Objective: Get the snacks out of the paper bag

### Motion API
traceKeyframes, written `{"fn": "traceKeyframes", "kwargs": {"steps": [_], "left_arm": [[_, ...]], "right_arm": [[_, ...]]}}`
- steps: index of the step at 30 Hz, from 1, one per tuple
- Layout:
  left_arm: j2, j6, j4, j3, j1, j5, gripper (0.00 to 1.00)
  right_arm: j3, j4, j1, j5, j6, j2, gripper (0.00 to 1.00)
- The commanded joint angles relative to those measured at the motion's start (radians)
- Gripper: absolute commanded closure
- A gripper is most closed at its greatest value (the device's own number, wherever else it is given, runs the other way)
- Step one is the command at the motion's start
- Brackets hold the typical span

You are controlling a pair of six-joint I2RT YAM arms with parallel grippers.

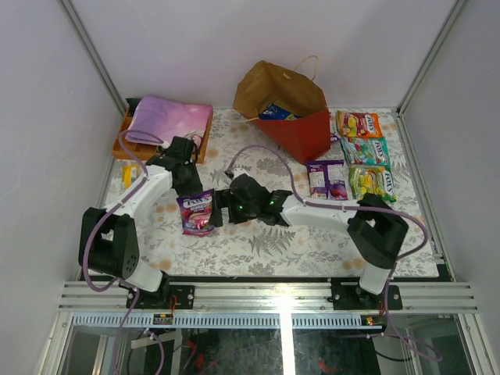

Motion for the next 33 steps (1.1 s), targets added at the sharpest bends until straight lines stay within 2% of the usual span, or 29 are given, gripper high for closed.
{"fn": "traceKeyframes", "kwargs": {"steps": [1,4,7,12,14,19,27,33], "left_arm": [[0.002,-0.033,0.068,-0.055,-0.037,0.095,0.68],[0.021,-0.035,0.094,-0.069,-0.069,0.106,0.69],[0.042,0.001,0.110,-0.068,-0.082,0.135,0.69],[0.104,0.053,0.120,-0.048,-0.095,0.287,0.69],[0.137,0.060,0.112,-0.047,-0.103,0.298,0.69],[0.218,0.077,0.081,-0.033,-0.111,0.209,0.69],[0.278,0.097,0.020,0.006,-0.143,0.069,0.70],[0.294,0.101,0.015,0.006,-0.147,0.060,0.71]], "right_arm": [[-0.072,-0.017,0.004,0.089,-0.073,-0.155,0.00],[-0.194,0.042,0.002,0.126,-0.032,-0.215,0.01],[-0.344,0.215,-0.002,0.099,0.067,-0.250,0.01],[-0.448,0.475,-0.003,0.010,0.211,-0.150,0.01],[-0.441,0.565,-0.003,-0.040,0.238,-0.089,0.04],[-0.396,0.693,-0.003,-0.104,0.253,0.012,0.19],[-0.254,0.708,-0.003,-0.150,0.282,0.148,0.32],[-0.177,0.696,-0.004,-0.137,0.292,0.228,0.39]]}}
